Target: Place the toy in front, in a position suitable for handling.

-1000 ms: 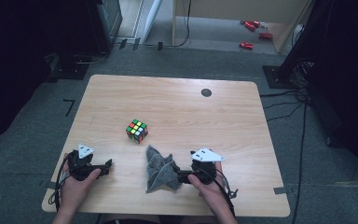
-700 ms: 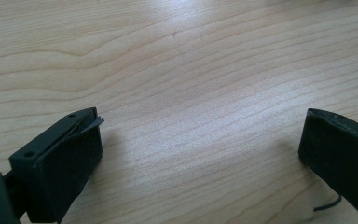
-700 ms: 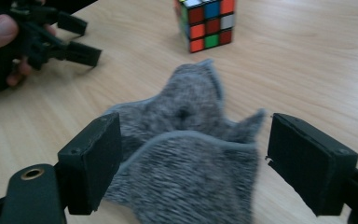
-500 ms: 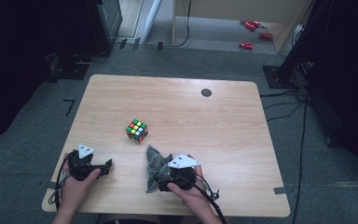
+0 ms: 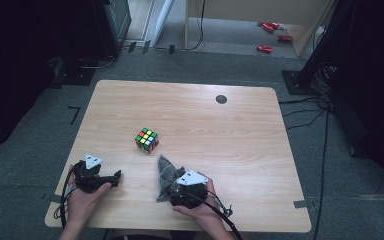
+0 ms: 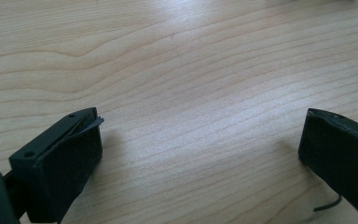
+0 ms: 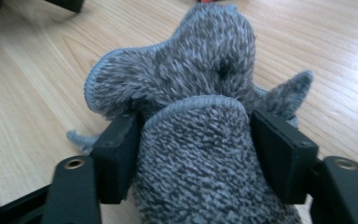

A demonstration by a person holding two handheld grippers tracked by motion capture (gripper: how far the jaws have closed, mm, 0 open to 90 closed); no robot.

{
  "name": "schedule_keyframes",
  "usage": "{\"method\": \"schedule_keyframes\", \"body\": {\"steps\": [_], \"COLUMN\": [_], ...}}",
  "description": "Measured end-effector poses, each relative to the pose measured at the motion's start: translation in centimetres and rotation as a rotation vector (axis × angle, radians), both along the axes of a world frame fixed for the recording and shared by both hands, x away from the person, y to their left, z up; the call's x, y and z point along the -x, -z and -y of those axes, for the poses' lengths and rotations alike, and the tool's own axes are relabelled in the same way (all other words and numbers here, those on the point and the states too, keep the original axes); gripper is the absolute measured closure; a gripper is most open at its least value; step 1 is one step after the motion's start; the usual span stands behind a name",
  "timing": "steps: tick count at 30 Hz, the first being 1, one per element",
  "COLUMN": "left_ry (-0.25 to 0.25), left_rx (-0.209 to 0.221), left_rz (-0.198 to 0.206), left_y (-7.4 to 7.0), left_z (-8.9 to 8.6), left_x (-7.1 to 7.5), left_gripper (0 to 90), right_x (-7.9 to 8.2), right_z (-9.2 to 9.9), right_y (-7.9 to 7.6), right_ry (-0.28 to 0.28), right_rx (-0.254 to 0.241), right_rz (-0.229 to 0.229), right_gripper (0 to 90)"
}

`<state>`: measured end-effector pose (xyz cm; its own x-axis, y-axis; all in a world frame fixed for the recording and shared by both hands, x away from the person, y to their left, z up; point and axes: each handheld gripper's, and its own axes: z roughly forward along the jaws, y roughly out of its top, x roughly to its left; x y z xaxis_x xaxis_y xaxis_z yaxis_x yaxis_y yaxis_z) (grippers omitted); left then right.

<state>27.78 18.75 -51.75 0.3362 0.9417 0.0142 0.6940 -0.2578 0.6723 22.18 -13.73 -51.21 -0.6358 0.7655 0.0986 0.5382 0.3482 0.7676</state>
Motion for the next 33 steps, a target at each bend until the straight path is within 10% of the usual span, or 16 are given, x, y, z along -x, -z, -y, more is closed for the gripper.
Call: {"method": "schedule_keyframes", "body": {"steps": [14, 33], "left_ry": [0.09, 0.15], "left_rx": [0.118, 0.072], "left_rz": [0.031, 0.068], "left_y": [-1.5, -2.3], "left_z": [3.3, 8.2], "left_x": [-1.1, -5.7], "left_gripper": [0.0, 0.0], "right_x": [0.1, 0.7], "right_z": [0.3, 0.2], "right_y": [0.7, 0.9], "right_ry": [0.043, 0.056], "right_rx": [0.083, 0.093], "right_rz": [0.062, 0.114], "right_gripper": [61.3, 64.0]}}
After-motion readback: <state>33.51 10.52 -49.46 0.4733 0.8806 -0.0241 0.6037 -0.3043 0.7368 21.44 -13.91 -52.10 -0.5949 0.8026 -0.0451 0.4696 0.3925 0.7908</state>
